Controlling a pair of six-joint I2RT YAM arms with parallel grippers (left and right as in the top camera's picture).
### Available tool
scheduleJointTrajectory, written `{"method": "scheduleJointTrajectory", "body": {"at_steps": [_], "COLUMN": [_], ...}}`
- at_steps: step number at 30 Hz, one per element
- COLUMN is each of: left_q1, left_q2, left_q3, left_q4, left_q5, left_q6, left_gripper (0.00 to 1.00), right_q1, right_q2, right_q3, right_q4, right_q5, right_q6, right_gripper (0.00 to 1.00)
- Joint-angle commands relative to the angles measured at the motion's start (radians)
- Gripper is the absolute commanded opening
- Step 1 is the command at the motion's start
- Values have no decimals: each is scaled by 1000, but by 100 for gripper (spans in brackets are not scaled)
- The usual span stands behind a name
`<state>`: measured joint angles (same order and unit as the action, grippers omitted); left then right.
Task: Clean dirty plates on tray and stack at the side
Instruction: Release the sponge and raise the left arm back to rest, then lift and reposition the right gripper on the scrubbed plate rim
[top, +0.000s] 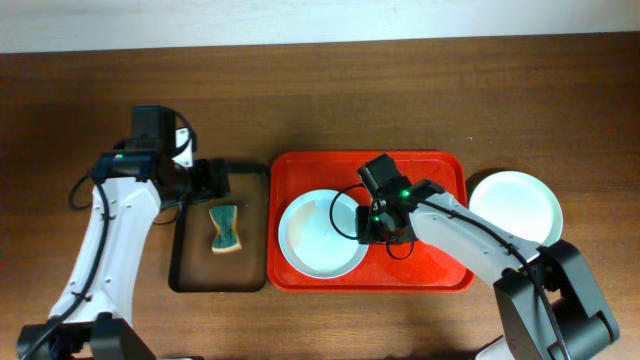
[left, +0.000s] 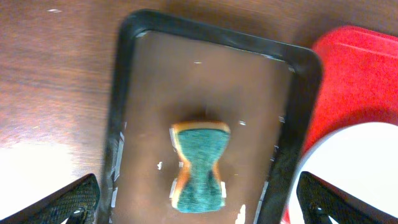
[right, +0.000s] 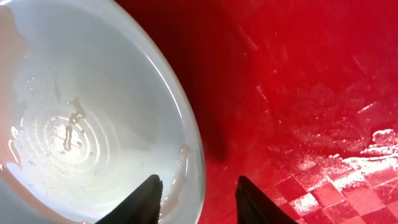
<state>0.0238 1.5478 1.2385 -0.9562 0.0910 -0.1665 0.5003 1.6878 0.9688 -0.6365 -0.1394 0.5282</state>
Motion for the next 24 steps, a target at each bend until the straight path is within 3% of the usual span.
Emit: {"method": "scheduleJointTrajectory", "body": {"at_steps": [1, 8, 10, 14, 17, 24], "left_q1": [64, 67, 67, 67, 67, 67], "left_q2": [-11, -11, -11, -11, -11, -11], "left_q3": [7, 7, 7, 7, 7, 7], "left_q4": [-5, -4, -4, -4, -4, -4], "left_q5": [-17, -17, -17, -17, -17, -17], "left_q6": [-8, -8, -8, -8, -8, -8], "left_gripper": [99, 99, 99, 99, 99, 99], "right_q1": [10, 10, 10, 10, 10, 10], "right_q2": [3, 3, 3, 3, 3, 4], "right_q3": [5, -10, -15, -15, -15, -24], "right_q4": [0, 19, 24, 27, 27, 23], "right_q5": [2, 14, 14, 21, 21, 21], "right_q6": [4, 4, 4, 4, 4, 4], "right_gripper": [45, 44, 34, 25, 9, 4]}}
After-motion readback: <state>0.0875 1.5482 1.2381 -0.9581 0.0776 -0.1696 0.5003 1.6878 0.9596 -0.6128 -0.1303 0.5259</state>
